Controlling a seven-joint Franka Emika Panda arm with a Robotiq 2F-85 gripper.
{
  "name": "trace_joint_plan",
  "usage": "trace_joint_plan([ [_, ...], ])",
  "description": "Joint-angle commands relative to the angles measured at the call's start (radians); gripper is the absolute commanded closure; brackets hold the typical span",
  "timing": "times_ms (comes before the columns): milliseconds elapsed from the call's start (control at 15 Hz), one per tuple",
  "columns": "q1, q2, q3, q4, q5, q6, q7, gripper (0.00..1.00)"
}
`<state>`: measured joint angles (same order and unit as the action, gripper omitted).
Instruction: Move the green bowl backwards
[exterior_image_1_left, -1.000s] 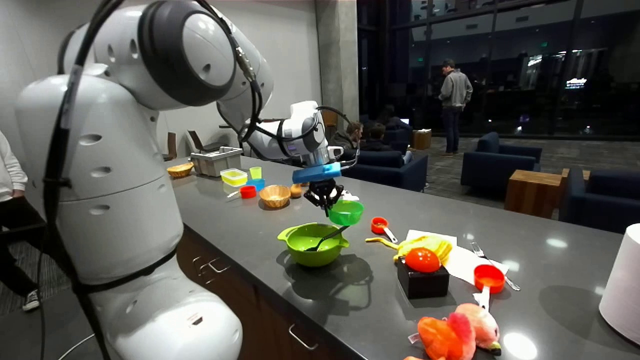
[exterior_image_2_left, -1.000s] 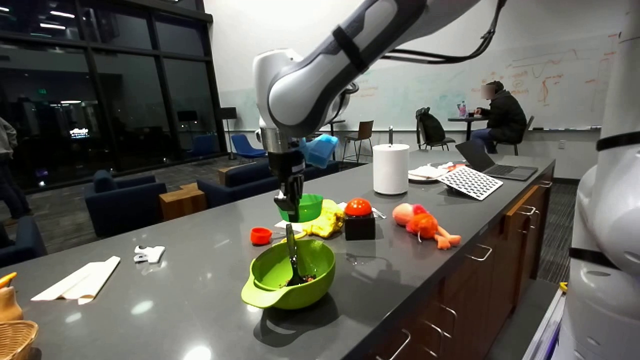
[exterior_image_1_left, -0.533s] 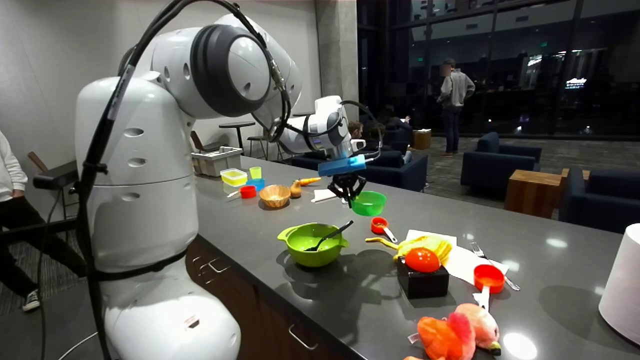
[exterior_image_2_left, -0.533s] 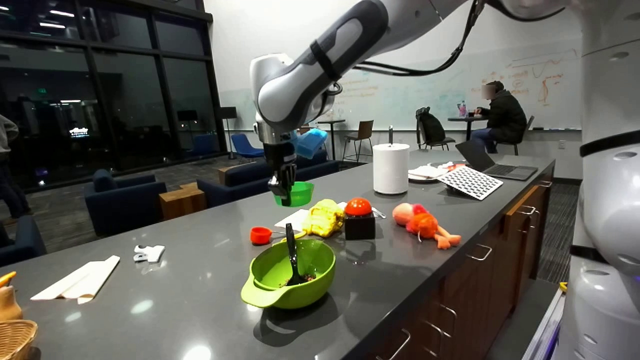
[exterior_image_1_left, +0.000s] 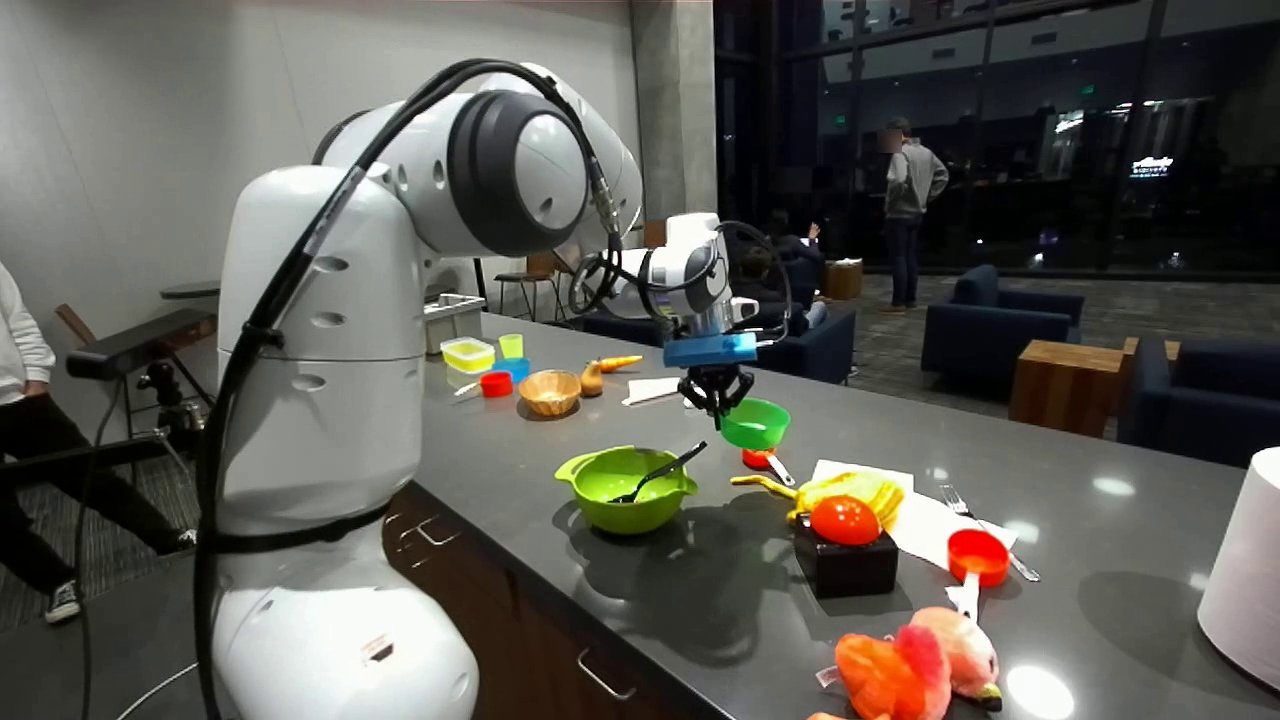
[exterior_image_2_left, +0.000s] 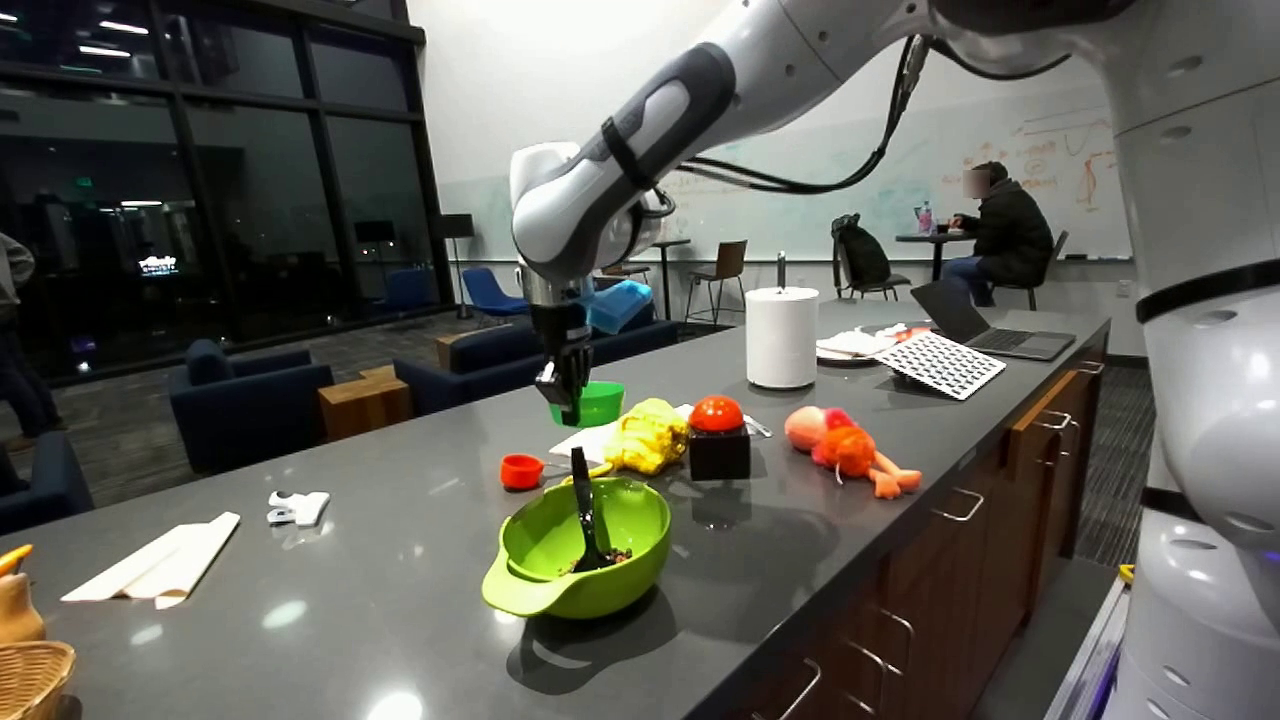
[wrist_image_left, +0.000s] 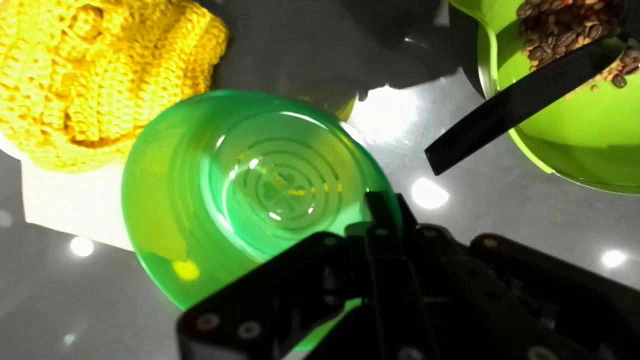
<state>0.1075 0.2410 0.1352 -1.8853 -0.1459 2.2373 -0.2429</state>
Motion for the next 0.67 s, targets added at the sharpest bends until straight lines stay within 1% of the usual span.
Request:
trace_joint_plan([
  [0, -0.010, 0.071, -0.004, 0.043, 0.026, 0.022, -0.026, 0.99],
  [267, -0.025, 0.111, -0.002, 0.045, 0.052, 0.040, -0.034, 0.99],
  [600, -0.047, 0.127, 0.004, 0.029, 0.109, 0.054, -0.056, 0.99],
])
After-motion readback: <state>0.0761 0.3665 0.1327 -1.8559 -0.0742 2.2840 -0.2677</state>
